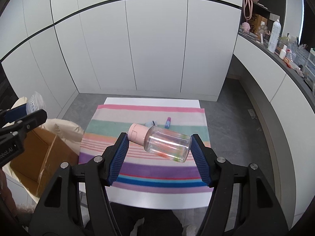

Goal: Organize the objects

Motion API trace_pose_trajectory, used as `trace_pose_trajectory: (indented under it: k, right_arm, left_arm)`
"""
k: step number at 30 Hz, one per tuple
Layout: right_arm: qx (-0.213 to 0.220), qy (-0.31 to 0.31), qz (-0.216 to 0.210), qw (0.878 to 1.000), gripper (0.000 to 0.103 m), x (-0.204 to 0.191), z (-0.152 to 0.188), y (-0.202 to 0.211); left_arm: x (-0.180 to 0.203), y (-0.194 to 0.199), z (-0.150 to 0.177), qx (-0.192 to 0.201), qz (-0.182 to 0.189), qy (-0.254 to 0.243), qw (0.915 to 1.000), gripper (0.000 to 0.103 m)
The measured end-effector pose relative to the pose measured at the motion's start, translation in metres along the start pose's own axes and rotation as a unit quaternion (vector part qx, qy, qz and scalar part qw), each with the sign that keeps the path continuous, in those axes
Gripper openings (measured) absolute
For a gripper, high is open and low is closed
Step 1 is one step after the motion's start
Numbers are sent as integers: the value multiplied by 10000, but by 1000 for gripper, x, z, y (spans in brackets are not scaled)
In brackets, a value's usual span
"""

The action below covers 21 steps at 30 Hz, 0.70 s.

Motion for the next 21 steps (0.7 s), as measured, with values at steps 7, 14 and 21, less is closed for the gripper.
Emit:
trace_pose_trajectory:
  k: [7, 14, 21]
  right_arm:
    - [-93, -9, -70, 9999, 67, -3, 42, 11]
    - [-347, 4, -182, 9992, 67, -1, 84, 14]
    - [-736, -190, -259, 9968, 67, 13, 127, 10]
  left_arm:
    - [-3, 18, 34, 24, 22, 121, 9999, 56]
    - [-9, 25, 74, 25, -239, 233, 9994, 56]
    - [-4, 20, 115, -350, -61, 149, 9993, 56]
Point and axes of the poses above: each gripper's, at about its wrist camera, not at the fingertips, and y roughly against the way its jaws point, x to its right, z to its underside, the point moved 3 cm from there along -y, roughly the way its jaws point, and after that the axes turned 13 degrees about -x, right-handed, at the moved point
